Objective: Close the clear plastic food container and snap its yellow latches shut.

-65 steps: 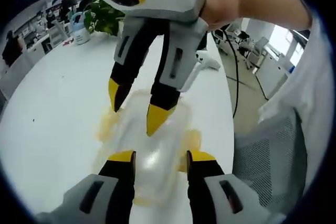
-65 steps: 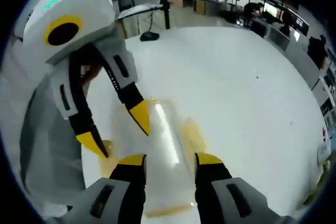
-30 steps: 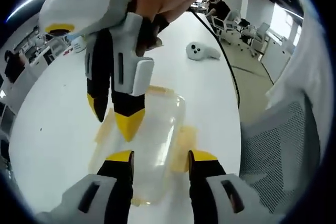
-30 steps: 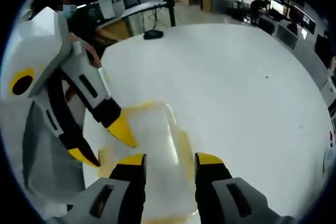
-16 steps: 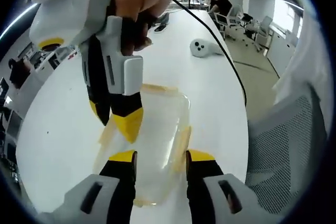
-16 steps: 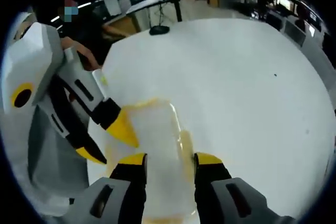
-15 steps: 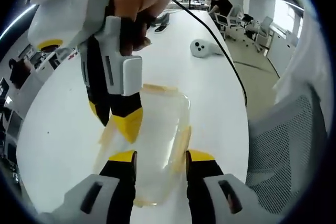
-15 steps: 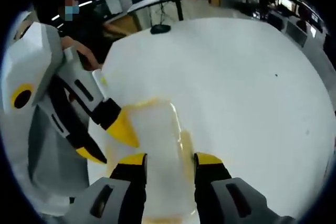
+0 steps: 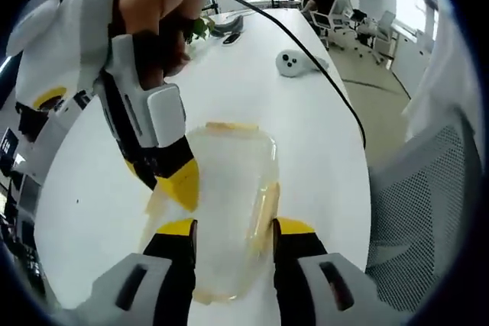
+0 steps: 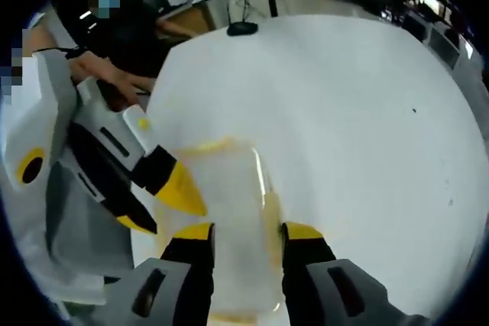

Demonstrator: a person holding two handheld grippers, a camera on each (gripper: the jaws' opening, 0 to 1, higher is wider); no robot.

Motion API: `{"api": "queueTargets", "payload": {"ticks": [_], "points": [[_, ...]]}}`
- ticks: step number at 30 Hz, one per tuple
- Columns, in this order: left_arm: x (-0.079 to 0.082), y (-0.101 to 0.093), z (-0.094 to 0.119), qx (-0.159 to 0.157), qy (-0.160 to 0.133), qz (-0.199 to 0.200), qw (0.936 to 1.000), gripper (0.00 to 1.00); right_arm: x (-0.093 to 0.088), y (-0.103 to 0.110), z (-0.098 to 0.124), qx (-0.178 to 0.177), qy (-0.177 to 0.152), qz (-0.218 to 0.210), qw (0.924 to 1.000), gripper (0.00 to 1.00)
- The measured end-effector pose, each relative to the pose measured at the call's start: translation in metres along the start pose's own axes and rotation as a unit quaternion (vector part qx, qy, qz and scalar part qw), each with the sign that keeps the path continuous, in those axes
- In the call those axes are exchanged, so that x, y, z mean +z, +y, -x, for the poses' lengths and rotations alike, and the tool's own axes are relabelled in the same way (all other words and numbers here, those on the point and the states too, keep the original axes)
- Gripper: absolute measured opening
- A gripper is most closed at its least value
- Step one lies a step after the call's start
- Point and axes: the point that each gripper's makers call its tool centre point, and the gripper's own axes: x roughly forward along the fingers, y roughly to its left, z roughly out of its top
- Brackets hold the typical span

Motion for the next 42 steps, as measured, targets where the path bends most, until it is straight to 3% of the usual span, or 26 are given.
{"api": "queueTargets", "payload": {"ticks": [5,11,12,13,14,15,19,34,42], "points": [[-0.001,-0.001,-0.004,0.017,0.014,-0.048,0.9986,0.38,0.001,0.0,-0.002,0.01,0.015,0.013,0.9998,0.32],[-0.002,0.0,-0.004,0.017,0.016,-0.038,0.999,0.36,0.001,0.002,-0.003,0.008,0.031,0.014,0.9994,0.31],[-0.007,0.007,-0.002,0.042,0.037,-0.035,0.9978,0.34,0.001,0.001,-0.004,0.007,0.034,0.011,0.9993,0.3],[-0.001,0.005,-0.003,0.024,0.022,-0.041,0.9986,0.33,0.0,0.002,-0.005,0.008,0.04,0.01,0.9991,0.29],[-0.004,0.011,0.0,0.033,0.039,-0.034,0.9981,0.33,0.007,0.003,-0.008,0.01,0.031,0.018,0.9993,0.29],[-0.002,0.006,-0.003,0.029,0.041,-0.034,0.9981,0.33,0.005,0.003,-0.007,0.017,0.042,0.017,0.9988,0.29],[-0.003,0.001,-0.004,0.028,0.028,-0.042,0.9983,0.34,0.003,0.003,-0.006,0.017,0.048,0.016,0.9986,0.3],[-0.001,0.0,-0.004,0.027,0.02,-0.058,0.9977,0.37,-0.002,0.003,-0.001,0.016,0.015,0.001,0.9998,0.32],[0.001,0.001,-0.003,0.02,0.017,-0.055,0.9981,0.38,-0.002,0.003,0.001,-0.006,0.013,-0.006,0.9999,0.32]]}}
